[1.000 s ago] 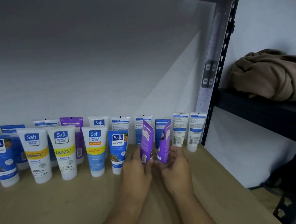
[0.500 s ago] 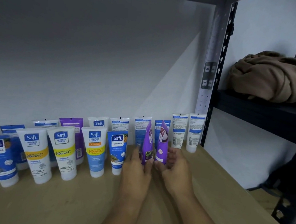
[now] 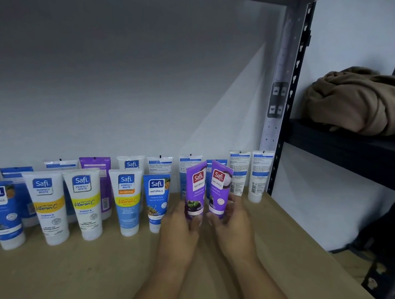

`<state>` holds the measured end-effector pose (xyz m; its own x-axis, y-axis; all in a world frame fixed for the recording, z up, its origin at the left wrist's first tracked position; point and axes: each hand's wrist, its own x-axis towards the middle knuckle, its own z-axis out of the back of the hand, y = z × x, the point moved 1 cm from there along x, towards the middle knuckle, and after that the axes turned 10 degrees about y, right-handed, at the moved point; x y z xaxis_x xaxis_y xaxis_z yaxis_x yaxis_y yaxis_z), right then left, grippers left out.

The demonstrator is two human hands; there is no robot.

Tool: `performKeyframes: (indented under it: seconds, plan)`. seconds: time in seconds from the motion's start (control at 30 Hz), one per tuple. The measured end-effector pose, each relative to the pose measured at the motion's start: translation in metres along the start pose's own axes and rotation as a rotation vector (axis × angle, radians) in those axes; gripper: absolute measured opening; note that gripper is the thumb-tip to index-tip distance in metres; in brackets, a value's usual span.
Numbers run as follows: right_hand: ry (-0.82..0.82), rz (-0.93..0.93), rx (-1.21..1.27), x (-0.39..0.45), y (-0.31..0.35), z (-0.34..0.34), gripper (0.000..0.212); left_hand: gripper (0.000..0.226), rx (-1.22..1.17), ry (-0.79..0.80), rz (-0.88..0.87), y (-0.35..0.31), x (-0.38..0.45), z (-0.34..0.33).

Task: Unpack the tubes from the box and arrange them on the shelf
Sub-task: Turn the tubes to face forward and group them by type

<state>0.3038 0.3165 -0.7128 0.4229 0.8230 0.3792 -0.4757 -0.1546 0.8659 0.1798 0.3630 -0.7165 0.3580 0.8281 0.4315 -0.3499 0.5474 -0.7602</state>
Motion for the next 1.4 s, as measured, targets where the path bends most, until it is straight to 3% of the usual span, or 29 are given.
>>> performKeyframes:
  seconds: [0.17, 0.4, 1.07, 1.4]
  plan:
    - [0.008, 0.02, -0.052, 0.0, 0.001, 0.001, 0.045, 0.037, -0.003, 0.044, 0.024, -0.001, -0.002, 0.002]
    - [0.002, 0.009, 0.012, -0.004, 0.003, 0.0, 0.06, 0.036, -0.04, 0.018, 0.023, -0.005, -0.003, 0.003]
    - [0.004, 0.021, -0.09, -0.004, 0.006, 0.003, 0.048, 0.033, 0.006, -0.023, 0.051, -0.001, -0.005, 0.002]
    - [0.012, 0.028, -0.037, -0.02, 0.02, 0.006, 0.05, 0.045, 0.042, 0.005, 0.051, -0.007, -0.017, 0.013]
